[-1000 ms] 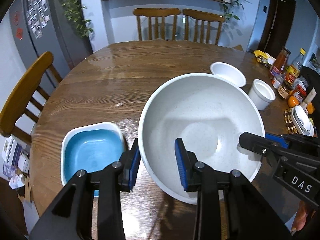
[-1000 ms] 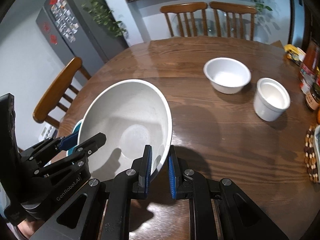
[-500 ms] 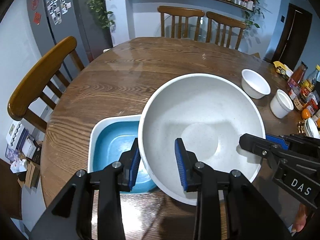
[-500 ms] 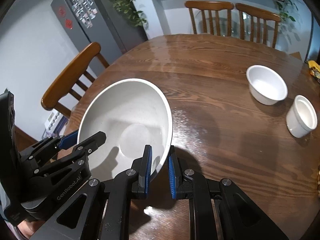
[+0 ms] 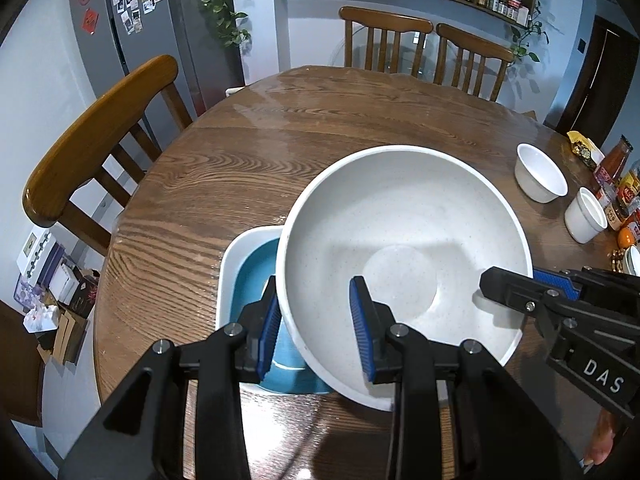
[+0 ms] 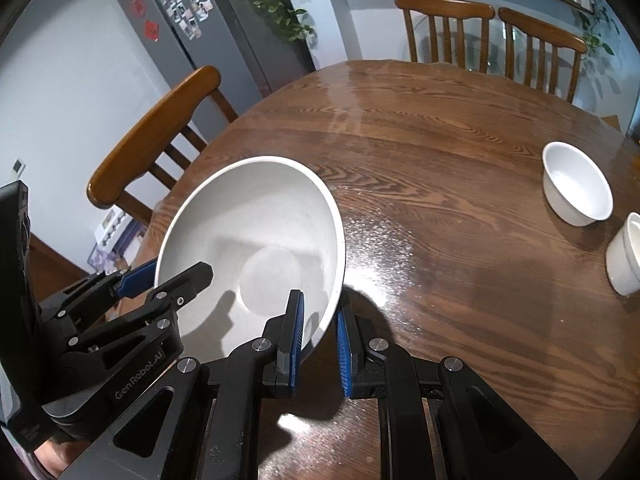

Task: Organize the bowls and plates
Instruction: 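Lower the large white bowl into the teal dish with the left gripper, then open the left gripper to release the large white bowl, then move the left gripper to the smaller white bowl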

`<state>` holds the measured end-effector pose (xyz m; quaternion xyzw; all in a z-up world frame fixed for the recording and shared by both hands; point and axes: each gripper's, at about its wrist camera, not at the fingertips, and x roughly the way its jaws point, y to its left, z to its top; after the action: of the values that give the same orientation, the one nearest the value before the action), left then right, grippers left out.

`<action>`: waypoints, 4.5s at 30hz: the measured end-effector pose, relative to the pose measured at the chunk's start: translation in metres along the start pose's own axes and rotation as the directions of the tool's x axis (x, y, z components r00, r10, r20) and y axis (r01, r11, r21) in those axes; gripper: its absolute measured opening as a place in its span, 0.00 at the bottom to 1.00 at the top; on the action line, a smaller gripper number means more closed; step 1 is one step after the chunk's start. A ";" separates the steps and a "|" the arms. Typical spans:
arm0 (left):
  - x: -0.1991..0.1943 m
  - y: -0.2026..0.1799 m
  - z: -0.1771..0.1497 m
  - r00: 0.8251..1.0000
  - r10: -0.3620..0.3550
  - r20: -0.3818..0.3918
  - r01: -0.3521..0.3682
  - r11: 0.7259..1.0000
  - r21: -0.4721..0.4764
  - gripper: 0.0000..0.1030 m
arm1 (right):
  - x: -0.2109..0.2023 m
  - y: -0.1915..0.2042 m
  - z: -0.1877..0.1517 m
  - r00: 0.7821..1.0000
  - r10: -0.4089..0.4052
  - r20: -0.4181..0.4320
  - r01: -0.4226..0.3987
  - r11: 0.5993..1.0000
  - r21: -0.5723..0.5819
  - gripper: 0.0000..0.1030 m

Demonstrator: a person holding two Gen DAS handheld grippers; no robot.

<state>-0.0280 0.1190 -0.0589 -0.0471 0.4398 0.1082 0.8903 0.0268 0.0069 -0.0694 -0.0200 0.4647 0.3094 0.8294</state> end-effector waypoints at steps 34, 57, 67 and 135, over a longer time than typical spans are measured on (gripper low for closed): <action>0.068 -0.060 0.011 0.989 -0.050 -0.142 0.079 0.974 0.211 0.31 | 0.032 -0.079 -0.021 0.993 -0.046 -0.112 0.073 0.965 0.250 0.16; 0.054 -0.062 0.021 0.994 -0.065 -0.092 0.083 0.974 0.212 0.62 | 0.006 -0.080 -0.018 0.994 -0.101 -0.050 0.111 0.954 0.278 0.41; 0.030 -0.056 0.028 0.996 -0.072 -0.058 0.081 0.981 0.175 0.64 | -0.025 -0.086 -0.022 0.995 -0.098 0.016 0.089 0.950 0.301 0.41; -0.031 -0.262 0.120 0.973 -0.127 0.191 0.075 0.963 0.258 0.86 | -0.191 -0.254 0.044 0.942 -0.264 0.208 0.233 0.959 0.163 0.42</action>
<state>0.1076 -0.1187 0.0362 0.0538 0.3525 0.0108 0.9342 0.1229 -0.2784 0.0404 0.0137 0.3805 0.1699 0.9089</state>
